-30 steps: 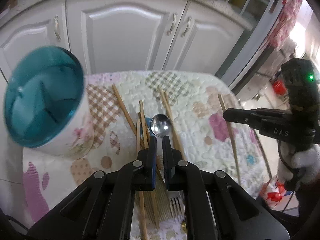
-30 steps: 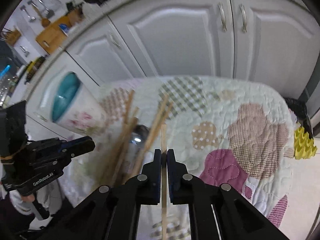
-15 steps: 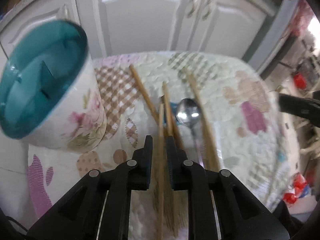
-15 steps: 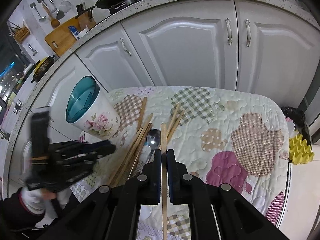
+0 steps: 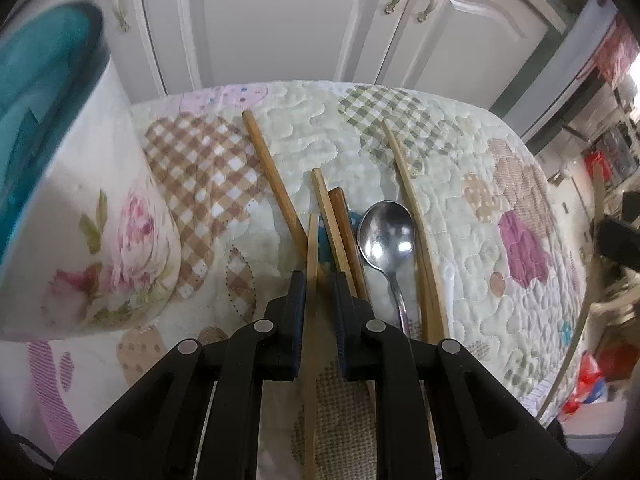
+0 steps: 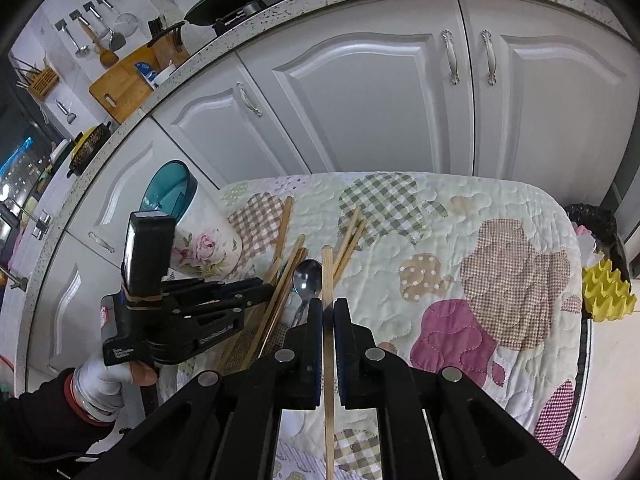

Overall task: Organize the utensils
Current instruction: 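Lift both held chopsticks and carry them toward the rose-patterned utensil holder, then lower both chopsticks into the holder and open both tools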

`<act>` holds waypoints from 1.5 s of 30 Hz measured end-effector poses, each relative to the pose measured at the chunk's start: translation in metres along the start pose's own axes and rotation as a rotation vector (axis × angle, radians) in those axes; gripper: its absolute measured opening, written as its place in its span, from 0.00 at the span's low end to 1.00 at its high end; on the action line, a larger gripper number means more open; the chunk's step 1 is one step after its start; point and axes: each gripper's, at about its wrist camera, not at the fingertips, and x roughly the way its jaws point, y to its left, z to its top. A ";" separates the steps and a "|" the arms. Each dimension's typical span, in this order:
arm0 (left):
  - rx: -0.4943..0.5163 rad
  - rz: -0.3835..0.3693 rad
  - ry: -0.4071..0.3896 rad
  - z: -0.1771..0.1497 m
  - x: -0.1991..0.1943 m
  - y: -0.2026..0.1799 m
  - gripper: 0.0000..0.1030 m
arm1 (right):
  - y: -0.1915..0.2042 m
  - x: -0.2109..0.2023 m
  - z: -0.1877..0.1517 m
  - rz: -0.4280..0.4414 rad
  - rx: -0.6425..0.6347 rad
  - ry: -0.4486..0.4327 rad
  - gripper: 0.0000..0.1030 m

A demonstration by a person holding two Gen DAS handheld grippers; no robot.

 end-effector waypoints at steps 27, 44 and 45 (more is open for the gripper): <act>-0.138 -0.201 -0.456 -0.005 -0.255 0.077 0.04 | 0.094 -0.065 0.067 0.189 -0.138 -0.186 0.05; -0.166 0.083 -0.628 0.058 -0.290 0.137 0.04 | 0.191 -0.041 0.180 0.155 -0.257 -0.314 0.05; -0.168 0.094 -0.621 0.058 -0.284 0.139 0.04 | 0.191 -0.034 0.183 0.153 -0.246 -0.317 0.05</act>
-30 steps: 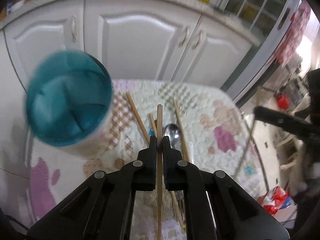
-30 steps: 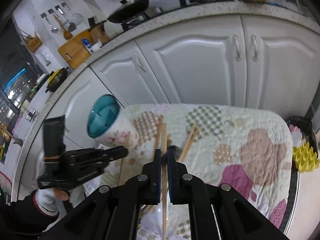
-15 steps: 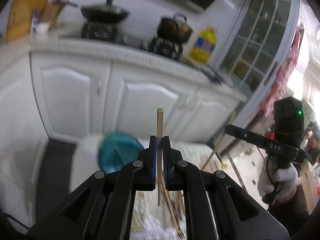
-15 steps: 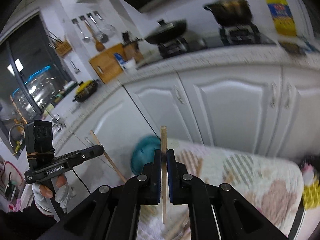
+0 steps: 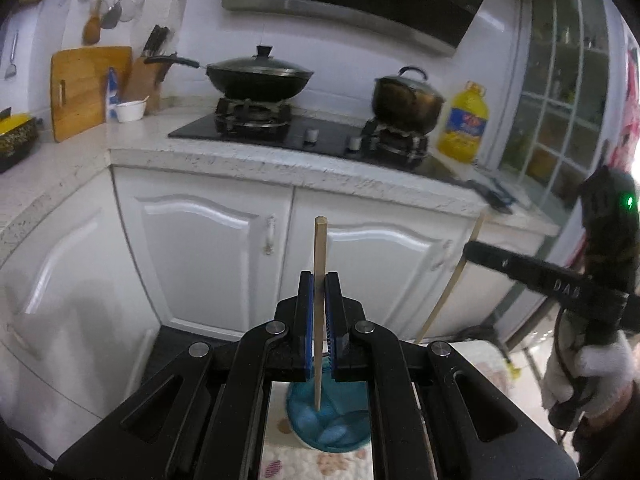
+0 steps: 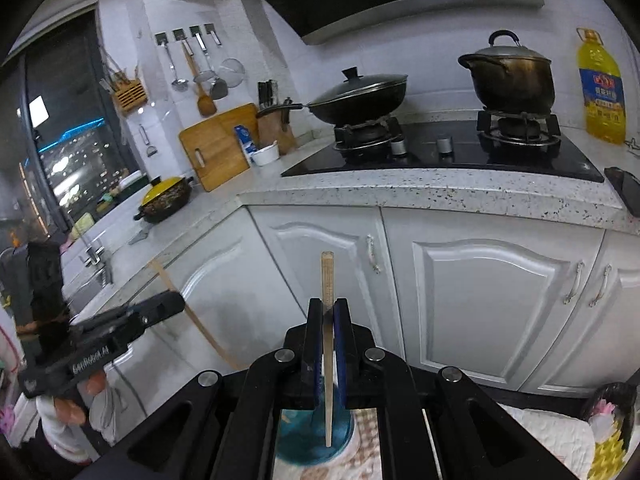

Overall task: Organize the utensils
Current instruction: 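Lower both chopsticks into the holder and open both tools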

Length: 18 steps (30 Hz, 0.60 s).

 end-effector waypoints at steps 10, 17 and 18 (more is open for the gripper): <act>0.003 0.060 0.086 -0.043 0.048 0.003 0.04 | -0.022 0.063 -0.027 -0.035 0.048 0.096 0.05; -0.013 0.070 0.136 -0.063 0.068 0.005 0.04 | -0.023 0.088 -0.049 -0.026 0.048 0.176 0.05; -0.015 0.071 0.139 -0.064 0.069 0.005 0.04 | -0.023 0.091 -0.051 -0.026 0.047 0.185 0.05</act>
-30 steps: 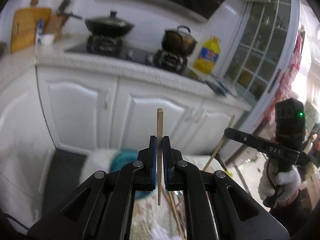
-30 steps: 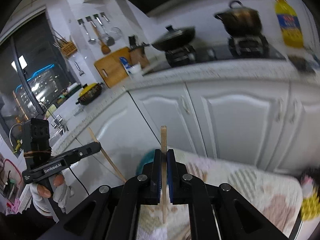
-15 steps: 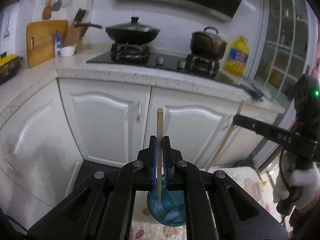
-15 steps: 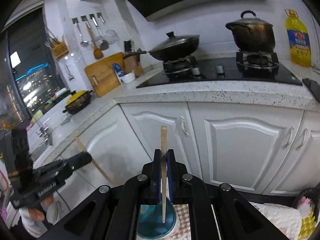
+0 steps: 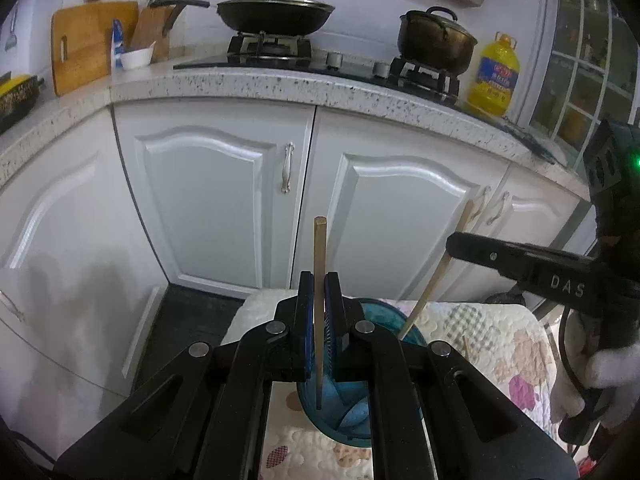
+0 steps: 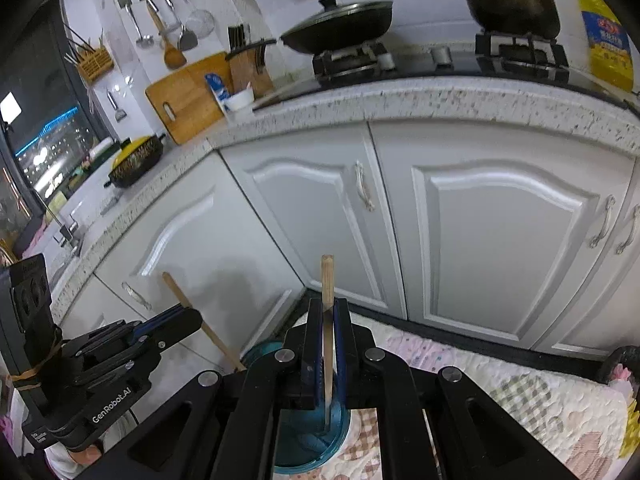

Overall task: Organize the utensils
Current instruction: 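Lower both chopsticks into the holder and open both tools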

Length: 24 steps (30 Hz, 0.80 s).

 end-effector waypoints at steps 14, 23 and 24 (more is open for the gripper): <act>-0.049 0.019 0.035 -0.008 0.003 0.004 0.05 | -0.012 0.013 -0.023 -0.014 0.047 0.089 0.26; -0.073 0.010 0.024 -0.014 -0.010 0.001 0.27 | -0.014 -0.006 -0.038 -0.015 0.044 0.084 0.29; -0.071 0.011 0.024 -0.014 -0.011 0.000 0.27 | -0.013 -0.008 -0.040 -0.014 0.044 0.083 0.29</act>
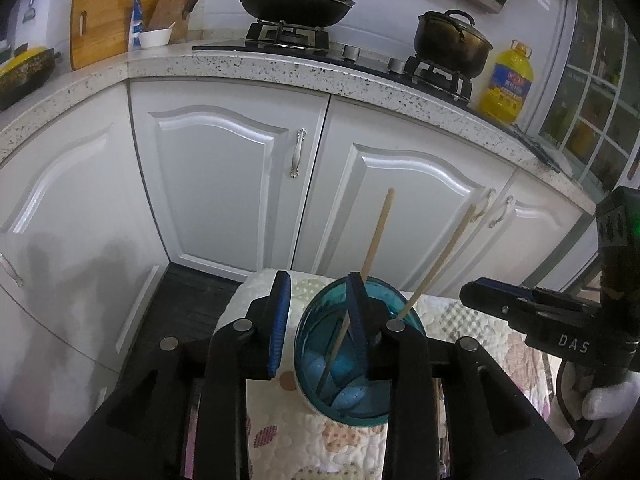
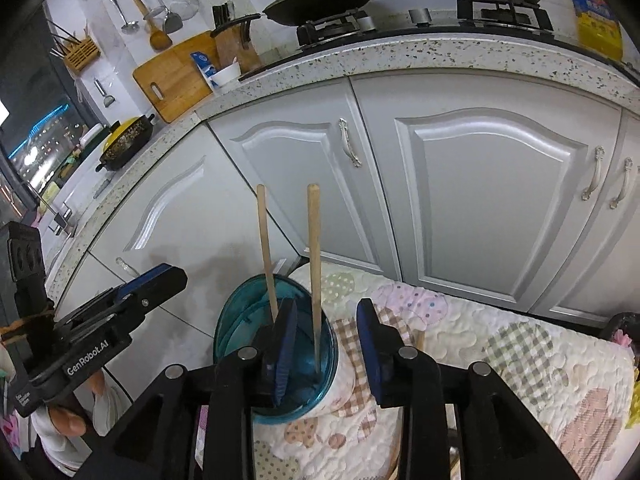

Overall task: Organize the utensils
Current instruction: 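Lower both chopsticks into the holder and open both tools, then move both tools back over the remaining utensils on the table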

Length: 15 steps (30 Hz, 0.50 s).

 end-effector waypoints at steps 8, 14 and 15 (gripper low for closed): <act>0.011 0.014 -0.021 -0.014 -0.017 -0.008 0.37 | 0.003 -0.011 -0.020 -0.019 0.002 0.007 0.30; 0.033 0.017 -0.025 -0.029 -0.028 -0.022 0.39 | -0.001 -0.026 -0.038 -0.038 0.012 -0.008 0.34; 0.044 0.021 -0.027 -0.032 -0.029 -0.025 0.39 | -0.002 -0.028 -0.042 -0.052 0.008 -0.007 0.34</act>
